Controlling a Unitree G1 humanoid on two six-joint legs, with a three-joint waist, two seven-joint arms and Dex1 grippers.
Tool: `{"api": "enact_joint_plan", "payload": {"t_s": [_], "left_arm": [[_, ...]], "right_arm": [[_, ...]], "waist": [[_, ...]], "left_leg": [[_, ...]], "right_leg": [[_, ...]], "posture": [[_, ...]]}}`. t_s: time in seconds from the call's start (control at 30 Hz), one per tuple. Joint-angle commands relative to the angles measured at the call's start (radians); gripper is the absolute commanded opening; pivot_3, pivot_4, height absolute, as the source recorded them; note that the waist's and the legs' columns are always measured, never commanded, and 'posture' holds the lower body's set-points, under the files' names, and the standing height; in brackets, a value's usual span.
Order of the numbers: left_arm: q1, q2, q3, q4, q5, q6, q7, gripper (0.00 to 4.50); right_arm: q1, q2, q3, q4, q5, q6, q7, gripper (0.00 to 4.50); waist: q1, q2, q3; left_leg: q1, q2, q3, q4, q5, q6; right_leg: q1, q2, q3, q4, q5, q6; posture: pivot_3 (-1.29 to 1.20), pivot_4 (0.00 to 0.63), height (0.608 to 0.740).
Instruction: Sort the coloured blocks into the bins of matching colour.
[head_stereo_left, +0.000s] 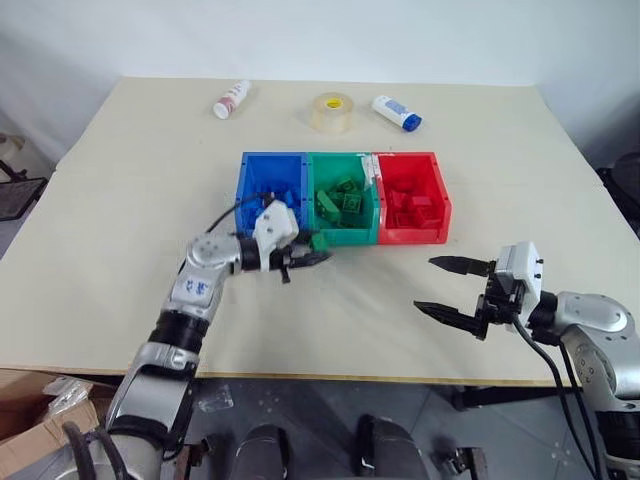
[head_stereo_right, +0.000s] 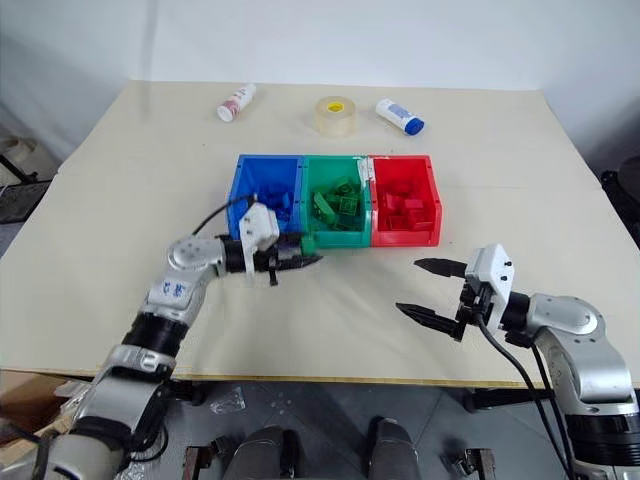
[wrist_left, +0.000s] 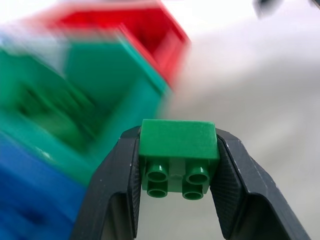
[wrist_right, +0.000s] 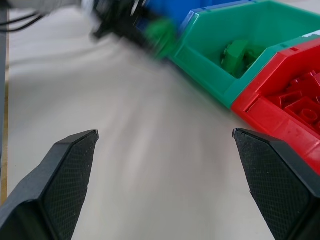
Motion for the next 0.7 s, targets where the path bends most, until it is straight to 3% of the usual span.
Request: {"api": "enact_joint_plan", "payload": {"t_s": [0.03,0.17,0.33,0.53,0.7], "left_arm": [[-0.124,-0.033,0.038,0.132,0.008,-0.022,0.069,1.49],[-0.246,-0.065,0.054,0.332,0.028,-0.097,0.097,2.76],[-0.3,-0.081,0.083,0.437,0.012,-0.152,0.072,4.37],[-0.246,-0.046,0.11,0.351,-0.035,-0.152,-0.054,4.44],[-0.018,0.116,0.164,0.058,-0.135,-0.024,-0.188,4.44]], "right_arm": [[0.004,-0.003,-0.042,-0.04,0.024,-0.012,-0.015,4.5],[0.001,0.002,-0.039,-0.043,0.024,-0.015,-0.026,4.5],[-0.007,0.002,-0.034,-0.039,0.026,-0.017,-0.033,4.5],[-0.036,-0.004,-0.024,-0.013,0.024,-0.019,-0.015,4.5],[-0.115,-0.043,0.013,0.09,-0.005,-0.043,0.079,4.5]], "waist": [[0.003,0.0,0.0],[0.002,0.0,0.0],[-0.002,-0.001,0.0],[-0.005,-0.001,0.0],[-0.032,0.0,0.0]], "left_leg": [[0.0,0.0,0.0,0.0,0.0,0.0],[0.0,0.0,0.0,0.0,0.0,0.0],[0.0,0.0,0.0,-0.001,0.0,0.0],[0.0,0.0,0.0,-0.001,0.0,0.0],[0.001,0.0,0.0,-0.002,0.0,0.0]], "right_leg": [[0.0,0.0,0.0,0.0,0.0,0.0],[0.0,0.0,0.0,-0.002,0.0,0.0],[0.0,0.0,0.0,-0.002,0.0,0.0],[0.0,0.0,0.0,-0.002,0.0,0.001],[0.0,0.0,0.0,0.0,0.0,0.001]], "posture": [[0.0,0.15,0.74],[0.0,0.15,0.74],[0.0,0.15,0.74],[0.0,0.15,0.74],[0.0,0.15,0.74]]}}
